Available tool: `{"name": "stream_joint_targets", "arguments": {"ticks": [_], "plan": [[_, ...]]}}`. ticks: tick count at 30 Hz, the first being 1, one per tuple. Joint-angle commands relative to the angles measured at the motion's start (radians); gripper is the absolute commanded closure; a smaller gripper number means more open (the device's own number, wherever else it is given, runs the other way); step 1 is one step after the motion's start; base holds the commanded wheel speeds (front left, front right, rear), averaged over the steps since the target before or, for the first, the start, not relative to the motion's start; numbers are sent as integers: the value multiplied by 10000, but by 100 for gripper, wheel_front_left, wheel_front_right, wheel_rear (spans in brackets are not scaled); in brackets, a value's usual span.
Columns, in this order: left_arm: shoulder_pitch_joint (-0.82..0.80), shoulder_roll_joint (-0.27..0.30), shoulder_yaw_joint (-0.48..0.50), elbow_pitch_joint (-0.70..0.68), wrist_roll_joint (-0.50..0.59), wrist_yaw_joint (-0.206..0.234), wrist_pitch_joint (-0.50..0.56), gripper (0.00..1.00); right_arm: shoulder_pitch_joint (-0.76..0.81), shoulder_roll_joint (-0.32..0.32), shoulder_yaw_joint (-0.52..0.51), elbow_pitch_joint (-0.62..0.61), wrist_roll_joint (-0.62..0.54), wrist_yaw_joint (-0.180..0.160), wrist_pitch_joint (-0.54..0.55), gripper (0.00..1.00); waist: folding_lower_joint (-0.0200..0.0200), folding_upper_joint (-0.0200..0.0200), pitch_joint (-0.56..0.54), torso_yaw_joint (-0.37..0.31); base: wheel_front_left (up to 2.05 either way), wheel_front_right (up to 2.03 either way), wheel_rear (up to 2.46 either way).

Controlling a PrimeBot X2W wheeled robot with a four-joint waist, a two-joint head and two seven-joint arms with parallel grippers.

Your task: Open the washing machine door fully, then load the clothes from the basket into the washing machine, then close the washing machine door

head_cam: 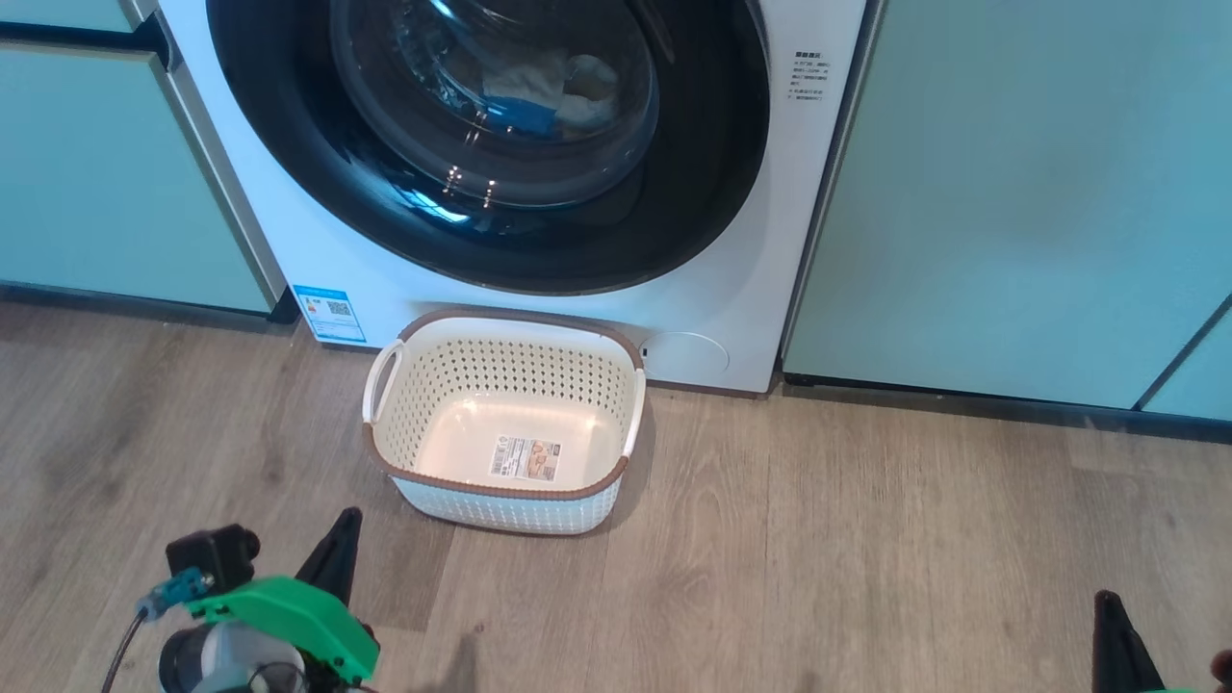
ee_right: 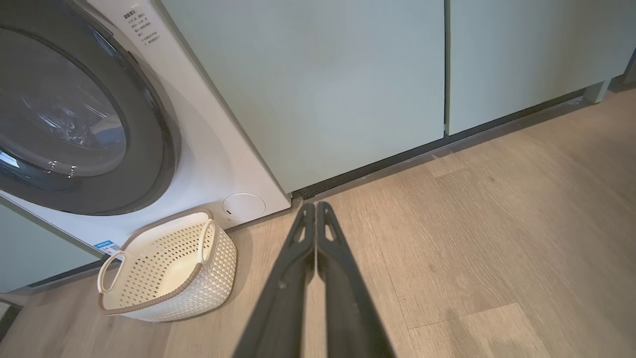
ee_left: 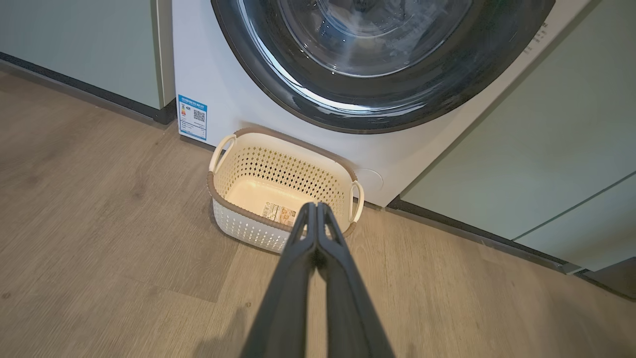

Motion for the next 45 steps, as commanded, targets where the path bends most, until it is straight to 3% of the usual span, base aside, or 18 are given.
{"name": "stream_joint_targets", "arguments": {"ticks": [1,45], "plan": [[-487,125,231,-361,-270,-2,84,100,-547,-65,-47,-383,334,5,94,100,0,-1,1,4,0,0,0],[-249,-586,1151,-1418,-4192,-6,1377,100,-1138,-155,-95,-748,5185,16,1381,100,0,-1,35,106,0,0,0]]}}
